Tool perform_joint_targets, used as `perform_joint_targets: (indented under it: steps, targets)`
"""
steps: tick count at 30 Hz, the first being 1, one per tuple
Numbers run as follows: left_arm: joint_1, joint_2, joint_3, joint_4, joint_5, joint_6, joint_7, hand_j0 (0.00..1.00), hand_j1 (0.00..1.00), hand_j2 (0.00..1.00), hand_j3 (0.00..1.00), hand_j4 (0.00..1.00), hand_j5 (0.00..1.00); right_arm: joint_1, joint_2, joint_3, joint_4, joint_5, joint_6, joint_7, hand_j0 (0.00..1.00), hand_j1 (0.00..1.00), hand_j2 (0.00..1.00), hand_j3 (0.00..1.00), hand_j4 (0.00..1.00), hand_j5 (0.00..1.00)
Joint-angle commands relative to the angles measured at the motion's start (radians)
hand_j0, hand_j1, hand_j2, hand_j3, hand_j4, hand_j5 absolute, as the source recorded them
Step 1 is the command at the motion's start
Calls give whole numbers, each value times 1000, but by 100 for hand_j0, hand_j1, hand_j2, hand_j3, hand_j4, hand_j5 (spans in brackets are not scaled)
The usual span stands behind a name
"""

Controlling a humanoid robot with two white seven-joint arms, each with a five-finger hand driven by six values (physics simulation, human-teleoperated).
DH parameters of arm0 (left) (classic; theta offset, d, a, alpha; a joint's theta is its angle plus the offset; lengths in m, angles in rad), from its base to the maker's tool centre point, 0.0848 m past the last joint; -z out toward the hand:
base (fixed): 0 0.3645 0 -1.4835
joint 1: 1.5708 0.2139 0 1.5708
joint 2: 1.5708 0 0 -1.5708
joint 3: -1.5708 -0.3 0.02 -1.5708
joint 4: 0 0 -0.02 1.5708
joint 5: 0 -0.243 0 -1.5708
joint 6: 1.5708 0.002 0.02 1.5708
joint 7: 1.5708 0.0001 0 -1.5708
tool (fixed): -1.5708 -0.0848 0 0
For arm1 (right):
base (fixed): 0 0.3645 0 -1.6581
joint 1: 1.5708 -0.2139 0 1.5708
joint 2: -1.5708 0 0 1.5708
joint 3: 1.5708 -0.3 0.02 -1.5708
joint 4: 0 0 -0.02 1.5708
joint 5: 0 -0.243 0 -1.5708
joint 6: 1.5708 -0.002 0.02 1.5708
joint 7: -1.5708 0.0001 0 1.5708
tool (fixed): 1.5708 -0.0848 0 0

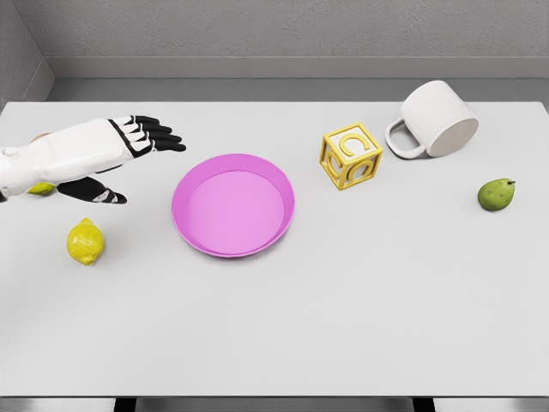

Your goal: Put the lemon on the plate with left arm

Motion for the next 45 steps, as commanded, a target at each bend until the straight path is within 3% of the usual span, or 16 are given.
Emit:
perform_joint_targets:
  steps: [1,12,16,19,29,34,39,45]
  targets:
    - [-2,2,0,0,6,3,1,100,100,100,100,100,100,0,0,0,0,0,0,0,100,100,100,100,100,100]
    - [11,33,0,-36,0,3,1,100,100,100,100,100,100,0,0,-1,0,0,0,0,100,100,100,100,100,100]
    - [41,62,0,-33,-122,3,1,100,100,100,100,100,100,-2,0,-1,0,0,0,0,100,100,100,100,100,100]
    - [60,129,2,-28,-124,3,1,100,100,100,100,100,100,0,0,-1,0,0,0,0,100,100,100,100,100,100]
    - [63,214,3,-28,-175,3,1,100,100,100,100,100,100,0,0,-1,0,0,0,0,100,100,100,100,100,100]
    - [98,207,-1,-26,-316,3,1,100,100,100,100,100,100,0,0,-1,0,0,1,0,100,100,100,100,100,100]
    - [112,198,-3,-26,-362,3,1,100,100,100,100,100,100,0,0,-1,0,0,0,0,100,100,100,100,100,100]
    - [114,194,-4,-26,-362,3,1,100,100,100,100,100,100,-2,0,-1,0,0,0,0,100,100,100,100,100,100]
